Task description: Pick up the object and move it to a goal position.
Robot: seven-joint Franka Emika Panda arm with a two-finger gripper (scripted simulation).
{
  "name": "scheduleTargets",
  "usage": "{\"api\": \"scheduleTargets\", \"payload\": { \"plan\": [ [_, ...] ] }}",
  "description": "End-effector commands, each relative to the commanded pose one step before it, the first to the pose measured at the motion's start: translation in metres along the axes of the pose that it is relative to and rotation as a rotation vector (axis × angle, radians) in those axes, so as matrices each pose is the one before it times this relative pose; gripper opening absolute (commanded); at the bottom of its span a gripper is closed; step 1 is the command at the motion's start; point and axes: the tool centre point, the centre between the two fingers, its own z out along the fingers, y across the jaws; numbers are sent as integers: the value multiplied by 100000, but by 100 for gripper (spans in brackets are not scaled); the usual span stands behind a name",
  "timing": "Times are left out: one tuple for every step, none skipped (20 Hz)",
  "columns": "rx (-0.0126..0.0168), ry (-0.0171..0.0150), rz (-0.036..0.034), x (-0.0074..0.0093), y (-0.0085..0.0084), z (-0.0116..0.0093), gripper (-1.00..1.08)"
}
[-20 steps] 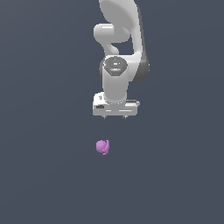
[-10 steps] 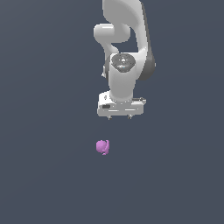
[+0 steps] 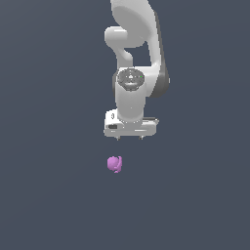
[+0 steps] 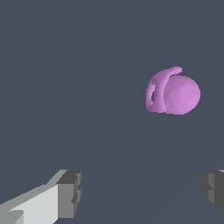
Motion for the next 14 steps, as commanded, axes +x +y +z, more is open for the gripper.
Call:
{"api": "scheduleTargets", "payload": {
  "plan": [
    [-161,438,1122,1098,893,605,100],
    [-86,224,503,508,410,288,100],
    [-100,236,527,534,438,318,100],
    [-118,250,556,558,470,349,100],
    [-135,260,574,569,493,373,100],
    [-140,249,543,531,475,365,100],
    [-139,230,497,489,444,354,100],
    [-140,216,464,448,419,338,100],
    [-136,199,424,410,390,322,100],
    [-133,185,391,372,364,303,100],
    [-127,170,356,336,335,283,100],
    [-121,155,323,302,308,262,100],
    [-112,139,287,269,277,241,100],
    [-102,124,255,238,248,218,100]
  ]
}}
